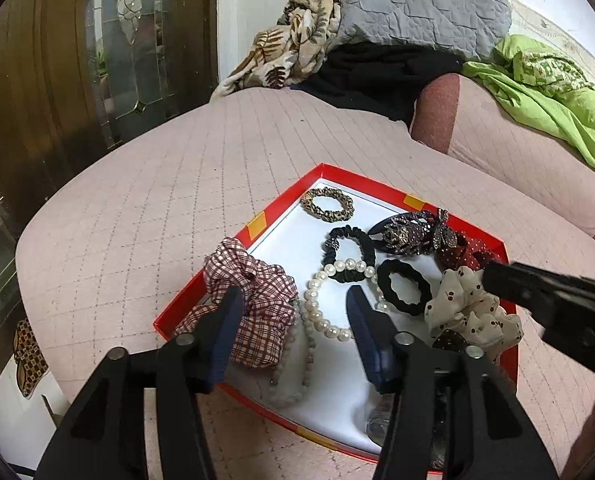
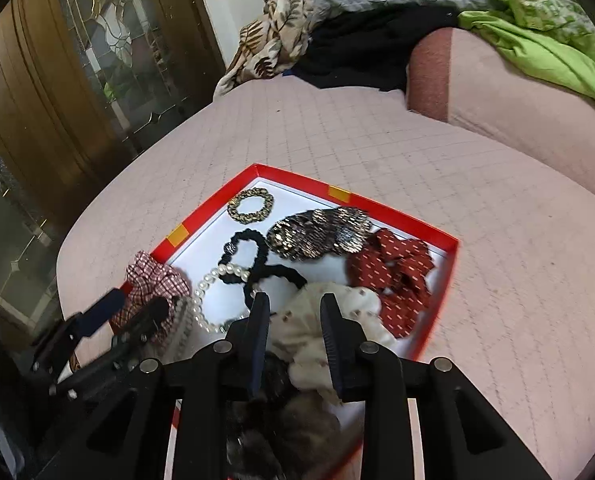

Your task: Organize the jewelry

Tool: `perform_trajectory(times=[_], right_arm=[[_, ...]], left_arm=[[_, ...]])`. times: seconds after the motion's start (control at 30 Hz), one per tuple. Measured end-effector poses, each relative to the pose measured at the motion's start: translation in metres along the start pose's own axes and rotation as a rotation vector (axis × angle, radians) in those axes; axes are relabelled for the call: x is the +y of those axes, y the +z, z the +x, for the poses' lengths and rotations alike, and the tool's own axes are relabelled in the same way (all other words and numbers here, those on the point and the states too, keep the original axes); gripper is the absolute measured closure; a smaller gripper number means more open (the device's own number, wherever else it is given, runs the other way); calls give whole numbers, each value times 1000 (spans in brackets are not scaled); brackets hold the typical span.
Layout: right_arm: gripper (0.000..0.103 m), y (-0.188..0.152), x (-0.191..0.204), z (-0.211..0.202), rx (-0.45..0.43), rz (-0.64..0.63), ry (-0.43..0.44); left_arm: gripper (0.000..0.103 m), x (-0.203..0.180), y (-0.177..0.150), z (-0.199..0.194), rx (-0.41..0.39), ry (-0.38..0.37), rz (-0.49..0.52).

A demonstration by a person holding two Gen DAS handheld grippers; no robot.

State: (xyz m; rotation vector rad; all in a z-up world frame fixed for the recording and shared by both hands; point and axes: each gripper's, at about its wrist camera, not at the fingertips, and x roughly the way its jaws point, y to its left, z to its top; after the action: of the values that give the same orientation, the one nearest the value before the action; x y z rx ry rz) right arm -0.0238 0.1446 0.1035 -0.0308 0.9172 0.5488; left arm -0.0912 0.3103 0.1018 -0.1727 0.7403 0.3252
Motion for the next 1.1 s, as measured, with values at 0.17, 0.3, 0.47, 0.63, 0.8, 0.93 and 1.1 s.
perform_trajectory(times=[0.17, 0.3, 0.47, 0.63, 0.8, 0.93, 1.1], right_arm=[[66, -16, -6, -19, -13, 6, -28], [64, -33, -13, -36, -21, 10, -61], [61, -57, -21, -59, -28, 20, -95], [59, -82, -33, -81, -35, 33, -124], [59, -102, -47, -99, -40, 72, -139], [57, -111, -51, -111, -49, 85, -142], [49, -124, -51, -126, -70, 75, -149]], left_arm=[[33, 2, -1, -7, -31, 16, -13], [29, 1, -3, -14, -66, 41, -15], [23, 1, -7, -40, -134, 96, -43], [9, -9, -13, -86, -271, 187, -19], [0, -25, -20, -137, -409, 273, 38], [0, -42, -22, -176, -499, 277, 89], [0, -59, -24, -198, -450, 132, 100]])
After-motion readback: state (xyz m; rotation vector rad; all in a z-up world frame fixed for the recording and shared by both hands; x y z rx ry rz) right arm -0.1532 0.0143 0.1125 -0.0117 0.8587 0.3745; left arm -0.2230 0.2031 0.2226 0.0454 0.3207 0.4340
